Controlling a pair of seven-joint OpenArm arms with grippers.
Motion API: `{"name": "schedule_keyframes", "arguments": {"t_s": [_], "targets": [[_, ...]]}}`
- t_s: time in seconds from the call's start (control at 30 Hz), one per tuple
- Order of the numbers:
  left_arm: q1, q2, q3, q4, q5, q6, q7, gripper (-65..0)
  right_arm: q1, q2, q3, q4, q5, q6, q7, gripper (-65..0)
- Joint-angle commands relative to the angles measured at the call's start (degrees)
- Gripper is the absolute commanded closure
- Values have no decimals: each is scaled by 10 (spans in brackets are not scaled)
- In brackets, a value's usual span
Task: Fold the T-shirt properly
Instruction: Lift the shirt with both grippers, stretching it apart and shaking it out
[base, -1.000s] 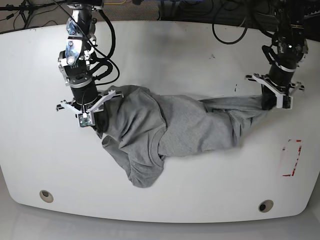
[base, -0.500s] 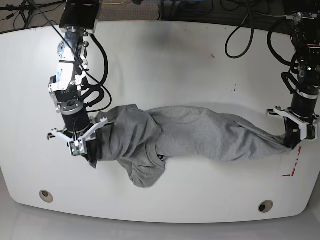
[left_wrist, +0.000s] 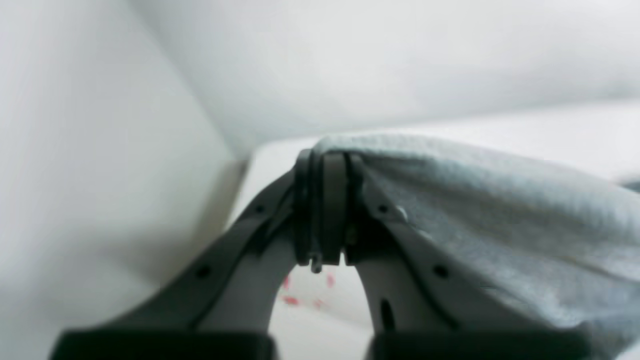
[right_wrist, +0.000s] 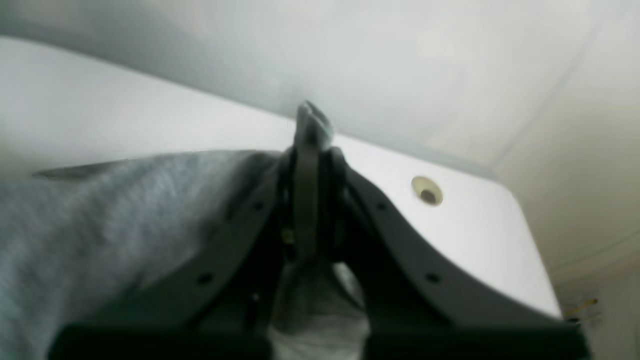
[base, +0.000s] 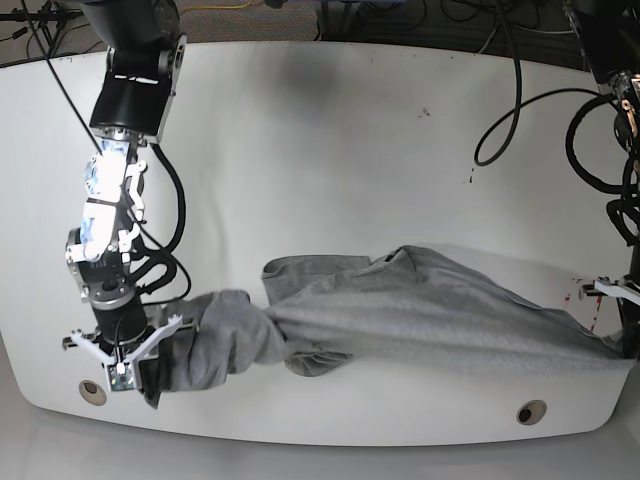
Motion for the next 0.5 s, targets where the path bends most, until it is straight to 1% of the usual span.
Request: {"name": "schedule_keyframes", "arguments": {"t_s": [0.0, 0.17, 0.33, 0.47], "targets": [[-50, -13, -5, 9, 0, 3, 2, 0, 70, 18, 2, -24, 0, -7, 19, 0], [-121, -13, -4, 8, 16, 3, 32, 0, 149, 27, 2, -78, 0, -7, 17, 0], [-190, -12, 15, 8, 37, 3, 49, 0, 229, 33, 2, -117, 0, -6, -2, 0], [-240, -13, 24, 8, 48, 3, 50, 0, 284, 33, 2, -140, 0, 18, -17, 0]]}}
